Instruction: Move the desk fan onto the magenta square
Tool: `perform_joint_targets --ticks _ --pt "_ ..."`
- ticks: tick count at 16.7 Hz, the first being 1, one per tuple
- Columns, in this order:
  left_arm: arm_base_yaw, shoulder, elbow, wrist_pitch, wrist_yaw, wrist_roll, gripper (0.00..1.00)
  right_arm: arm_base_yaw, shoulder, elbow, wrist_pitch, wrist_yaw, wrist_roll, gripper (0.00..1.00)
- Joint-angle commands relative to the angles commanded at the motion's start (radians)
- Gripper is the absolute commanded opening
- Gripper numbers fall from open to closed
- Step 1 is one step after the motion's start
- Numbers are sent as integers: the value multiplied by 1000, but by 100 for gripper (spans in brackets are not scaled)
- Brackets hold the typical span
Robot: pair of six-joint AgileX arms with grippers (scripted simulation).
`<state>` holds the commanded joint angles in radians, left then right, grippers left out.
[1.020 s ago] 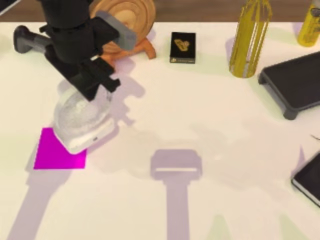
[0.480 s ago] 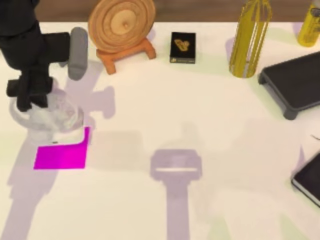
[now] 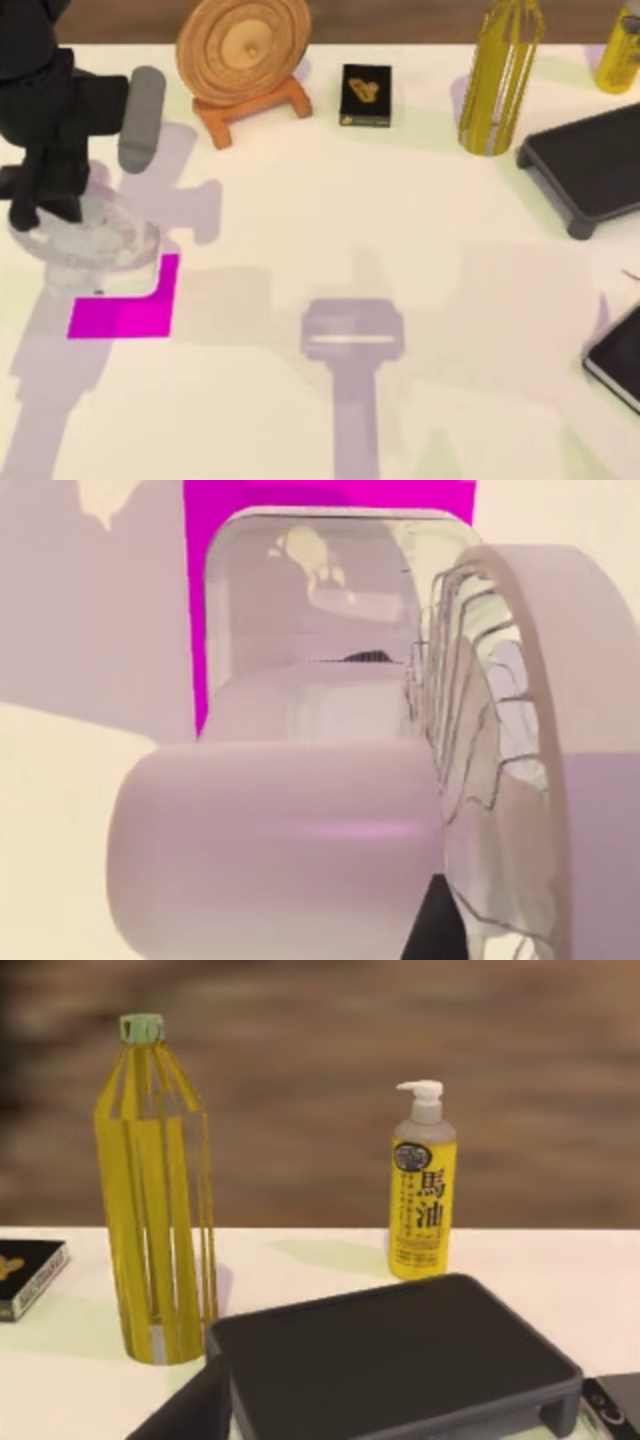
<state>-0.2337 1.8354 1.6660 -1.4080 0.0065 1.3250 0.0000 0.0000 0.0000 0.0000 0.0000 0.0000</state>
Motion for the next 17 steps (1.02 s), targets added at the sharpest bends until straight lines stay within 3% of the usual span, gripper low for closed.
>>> perform_joint_targets --ticks 10,17 --pt "11 7 -127 135 0 6 0 0 0 0 0 0 0 100" --pt "11 7 -127 135 0 6 53 0 0 0 0 0 0 100"
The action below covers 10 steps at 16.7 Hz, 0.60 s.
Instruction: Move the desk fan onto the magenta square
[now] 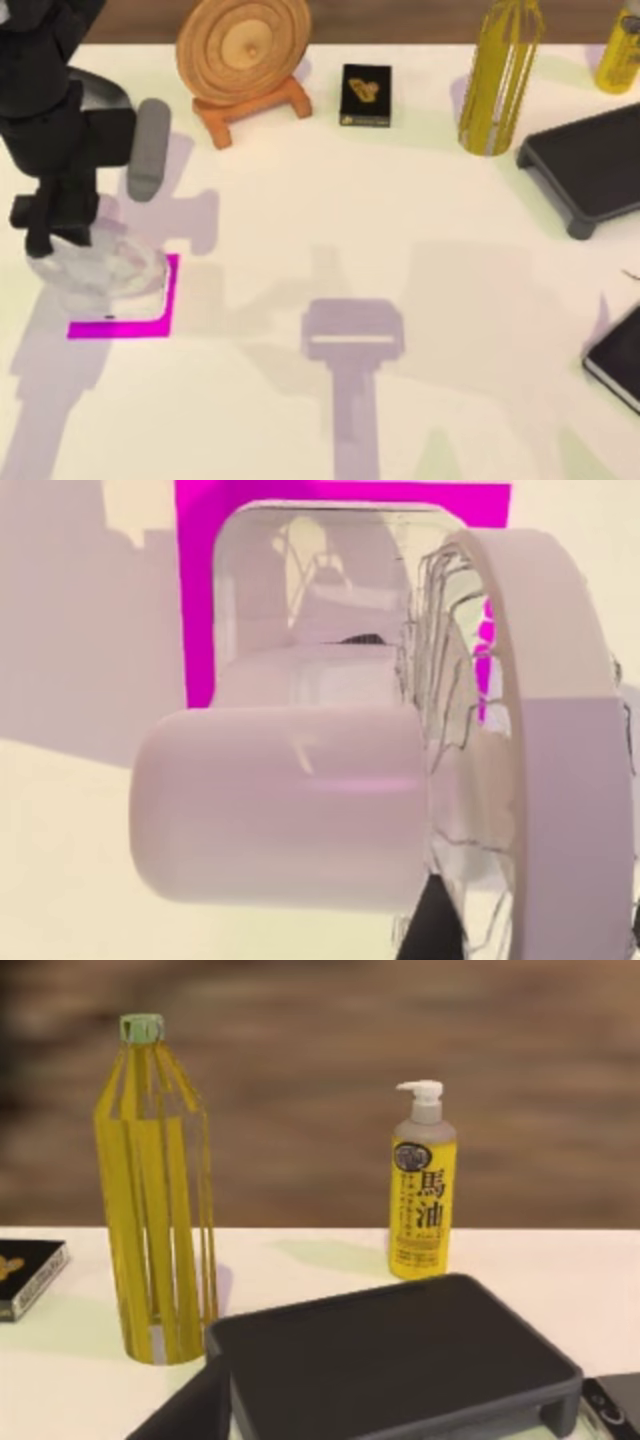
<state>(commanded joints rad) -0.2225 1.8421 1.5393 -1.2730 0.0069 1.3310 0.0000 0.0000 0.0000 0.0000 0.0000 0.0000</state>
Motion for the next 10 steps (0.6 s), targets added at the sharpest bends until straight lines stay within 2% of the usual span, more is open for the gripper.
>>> perform_joint_targets --ticks 6,10 --pt "0 0 0 0 0 0 98 0 0 0 0 0 0 100" --pt "0 0 0 0 0 0 100 0 0 0 0 0 0 100"
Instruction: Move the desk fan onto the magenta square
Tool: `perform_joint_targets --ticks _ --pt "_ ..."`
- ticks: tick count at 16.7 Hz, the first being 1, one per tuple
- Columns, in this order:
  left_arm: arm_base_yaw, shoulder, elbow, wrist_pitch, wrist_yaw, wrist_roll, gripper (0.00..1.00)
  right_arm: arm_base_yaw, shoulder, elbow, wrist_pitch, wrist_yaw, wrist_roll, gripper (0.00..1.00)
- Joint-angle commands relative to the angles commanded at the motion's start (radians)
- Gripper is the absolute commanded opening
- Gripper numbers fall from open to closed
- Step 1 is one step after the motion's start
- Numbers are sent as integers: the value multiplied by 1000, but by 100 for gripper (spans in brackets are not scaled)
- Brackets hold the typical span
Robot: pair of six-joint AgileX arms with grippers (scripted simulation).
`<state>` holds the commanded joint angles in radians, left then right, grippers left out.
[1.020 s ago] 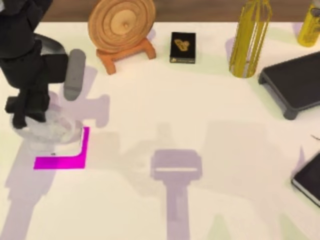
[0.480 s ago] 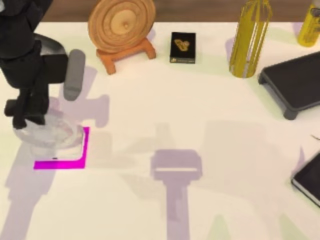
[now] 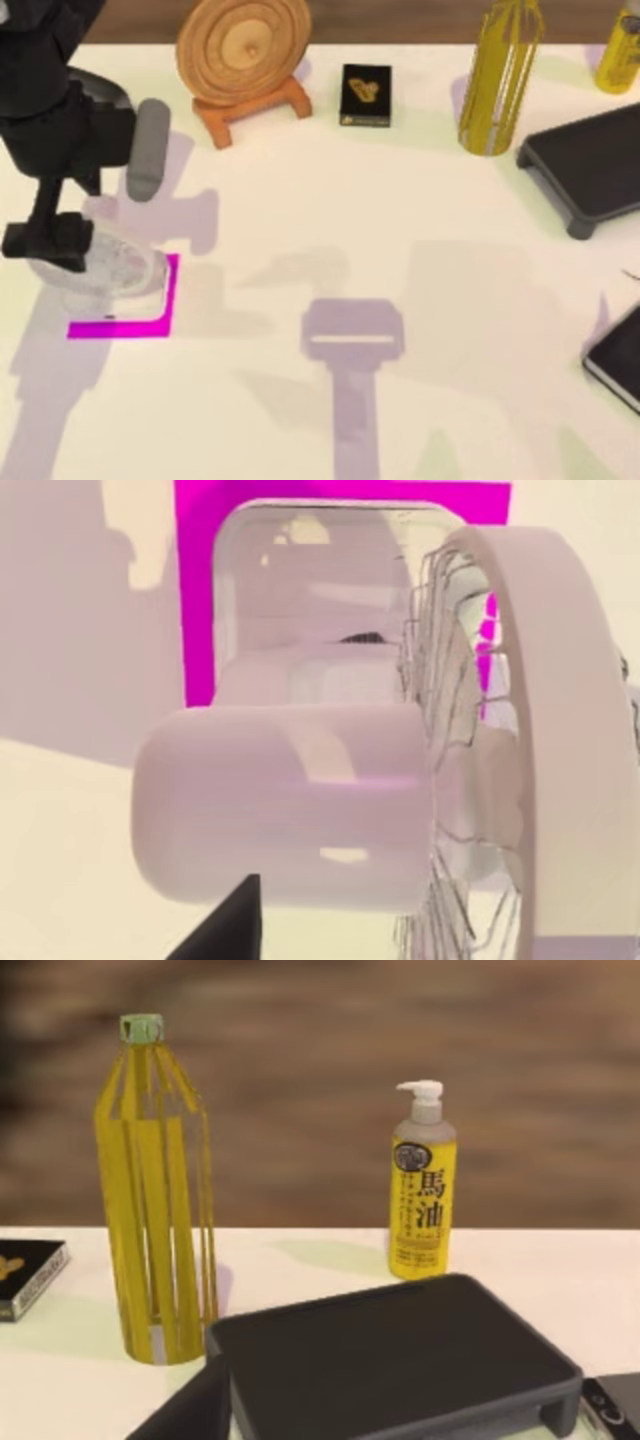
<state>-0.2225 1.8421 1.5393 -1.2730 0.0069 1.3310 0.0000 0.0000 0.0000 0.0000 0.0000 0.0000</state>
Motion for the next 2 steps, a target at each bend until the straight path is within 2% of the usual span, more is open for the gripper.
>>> perform_joint_targets --ticks 2 --pt "0 0 0 0 0 0 100 0 0 0 0 0 0 100"
